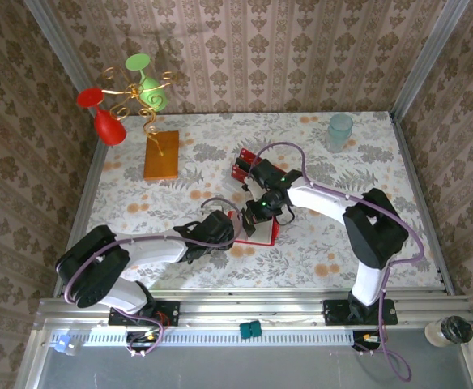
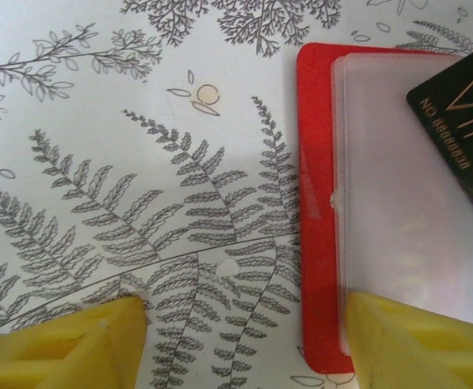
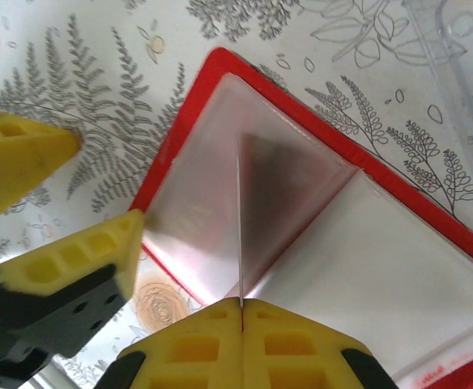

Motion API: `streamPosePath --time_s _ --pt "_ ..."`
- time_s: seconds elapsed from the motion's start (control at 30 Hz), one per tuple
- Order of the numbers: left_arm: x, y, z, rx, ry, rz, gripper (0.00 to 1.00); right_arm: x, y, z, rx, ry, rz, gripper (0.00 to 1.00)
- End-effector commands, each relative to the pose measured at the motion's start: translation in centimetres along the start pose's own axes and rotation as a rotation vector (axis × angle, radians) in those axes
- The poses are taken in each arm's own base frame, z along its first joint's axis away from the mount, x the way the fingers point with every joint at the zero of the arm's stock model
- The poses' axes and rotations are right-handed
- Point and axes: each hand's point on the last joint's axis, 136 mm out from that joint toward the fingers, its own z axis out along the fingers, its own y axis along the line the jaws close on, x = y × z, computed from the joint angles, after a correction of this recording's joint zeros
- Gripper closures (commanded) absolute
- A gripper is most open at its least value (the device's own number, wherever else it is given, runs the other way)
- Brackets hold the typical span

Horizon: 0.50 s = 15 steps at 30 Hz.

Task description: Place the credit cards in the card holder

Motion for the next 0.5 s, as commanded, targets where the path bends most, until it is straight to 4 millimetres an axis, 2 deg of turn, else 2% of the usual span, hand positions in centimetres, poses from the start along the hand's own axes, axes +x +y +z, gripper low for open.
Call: streamPosePath --time_s 0.0,0.2,0.47 --pt "0.3 0.8 -0.8 -0.025 0.003 0.001 0.33 -0.1 0.1 1.0 -0.011 0.026 0.023 1.00" --pt "-1.0 0.5 -1.6 -0.014 -0.025 0.009 0.31 0.1 0.0 1.5 -0.018 0.039 0.033 1.00" --pt "-1.7 0.0 -1.0 0.004 -0.019 0.024 0.30 0.2 0.0 1.5 -0.025 0.041 0.037 1.00"
